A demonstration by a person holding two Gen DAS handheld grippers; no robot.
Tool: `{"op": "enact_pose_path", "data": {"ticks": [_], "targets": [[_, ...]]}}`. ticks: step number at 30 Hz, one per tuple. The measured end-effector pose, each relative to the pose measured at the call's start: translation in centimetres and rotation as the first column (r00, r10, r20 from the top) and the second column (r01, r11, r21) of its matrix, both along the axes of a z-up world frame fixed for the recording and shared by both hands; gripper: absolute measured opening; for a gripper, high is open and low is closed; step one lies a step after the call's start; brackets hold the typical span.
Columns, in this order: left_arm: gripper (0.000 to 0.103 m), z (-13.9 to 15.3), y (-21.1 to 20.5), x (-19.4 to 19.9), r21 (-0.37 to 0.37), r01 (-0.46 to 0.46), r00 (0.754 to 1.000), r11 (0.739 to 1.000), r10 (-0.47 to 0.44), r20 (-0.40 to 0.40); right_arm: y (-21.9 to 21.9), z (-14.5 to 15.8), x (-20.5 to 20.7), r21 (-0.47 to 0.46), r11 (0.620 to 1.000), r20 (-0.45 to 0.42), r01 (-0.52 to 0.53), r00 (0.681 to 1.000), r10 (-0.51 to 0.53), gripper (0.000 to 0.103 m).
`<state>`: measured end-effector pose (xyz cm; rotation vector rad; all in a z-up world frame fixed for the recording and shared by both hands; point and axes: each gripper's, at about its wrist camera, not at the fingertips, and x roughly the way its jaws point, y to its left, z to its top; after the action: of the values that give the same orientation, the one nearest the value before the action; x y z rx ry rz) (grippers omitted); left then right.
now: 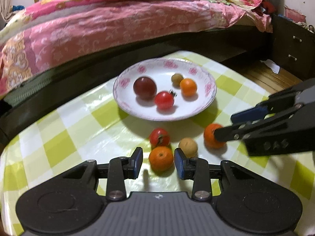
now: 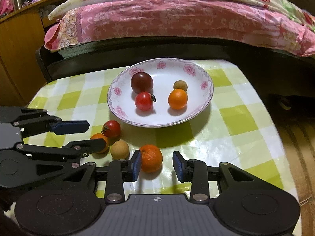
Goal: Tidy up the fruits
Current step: 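Withdraw both grippers from the plate toward the remaining fruits, then grasp a small mandarin with the left gripper while the right grasps an orange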
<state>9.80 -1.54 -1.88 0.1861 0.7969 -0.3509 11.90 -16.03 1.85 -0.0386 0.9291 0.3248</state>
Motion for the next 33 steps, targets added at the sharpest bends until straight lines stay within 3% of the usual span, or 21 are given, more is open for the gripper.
{"op": "enact_pose_path", "data": {"ticks": [10, 33], "targets": [[0.044, -1.6, 0.1, 0.1, -0.015, 0.058, 0.998, 0.998, -0.058, -0.033, 0.2, -0.2, 0.1, 0.014, 0.999, -0.019, -0.051, 0.998, 0.051, 0.034], [0.043, -1.8, 0.0, 1.4, -0.037, 0.056, 0.998, 0.998, -0.056, -0.017, 1.3, -1.3, 0.7, 0.013, 0.992, -0.074, -0.126, 0.989, 0.127, 0.033]]}}
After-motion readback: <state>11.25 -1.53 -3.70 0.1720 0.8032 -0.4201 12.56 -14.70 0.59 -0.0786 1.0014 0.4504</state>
